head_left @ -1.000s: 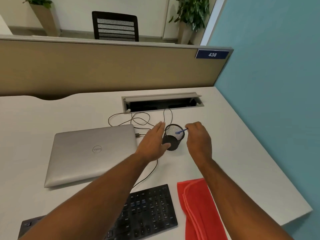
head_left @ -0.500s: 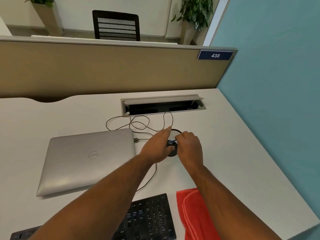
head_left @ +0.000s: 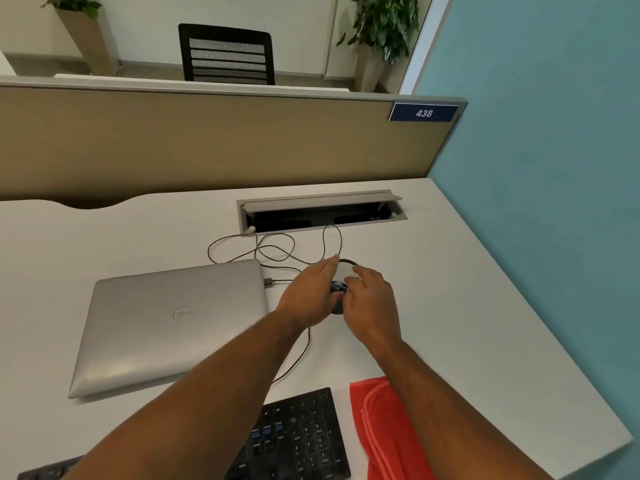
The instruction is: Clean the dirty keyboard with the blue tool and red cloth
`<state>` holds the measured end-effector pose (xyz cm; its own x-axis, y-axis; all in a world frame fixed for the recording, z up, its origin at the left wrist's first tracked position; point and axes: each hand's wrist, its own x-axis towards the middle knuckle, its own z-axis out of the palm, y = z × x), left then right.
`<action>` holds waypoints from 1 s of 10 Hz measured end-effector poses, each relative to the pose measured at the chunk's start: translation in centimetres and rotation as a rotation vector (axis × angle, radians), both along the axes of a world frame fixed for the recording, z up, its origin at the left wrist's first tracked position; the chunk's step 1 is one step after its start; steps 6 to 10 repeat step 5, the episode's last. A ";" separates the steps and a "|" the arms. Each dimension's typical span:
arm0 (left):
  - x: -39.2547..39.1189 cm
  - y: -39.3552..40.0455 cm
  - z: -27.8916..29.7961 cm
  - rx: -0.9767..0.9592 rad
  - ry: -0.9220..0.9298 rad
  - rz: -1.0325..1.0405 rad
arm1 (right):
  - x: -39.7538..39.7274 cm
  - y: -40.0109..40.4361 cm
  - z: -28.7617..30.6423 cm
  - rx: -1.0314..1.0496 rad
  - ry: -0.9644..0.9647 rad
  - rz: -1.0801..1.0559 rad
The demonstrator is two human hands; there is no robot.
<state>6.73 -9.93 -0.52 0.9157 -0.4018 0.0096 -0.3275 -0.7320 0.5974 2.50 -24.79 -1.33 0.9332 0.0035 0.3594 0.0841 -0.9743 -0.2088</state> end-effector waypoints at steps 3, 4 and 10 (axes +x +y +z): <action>-1.2 2.5 0.4 0.131 -0.127 0.000 | -0.4 0.5 -0.3 -0.062 0.109 0.008; -1.7 4.2 1.1 0.204 -0.190 0.023 | -0.5 1.9 0.5 -0.061 0.070 0.045; -2.0 7.0 2.6 0.295 -0.278 0.085 | -0.1 4.6 1.4 -0.076 0.039 0.087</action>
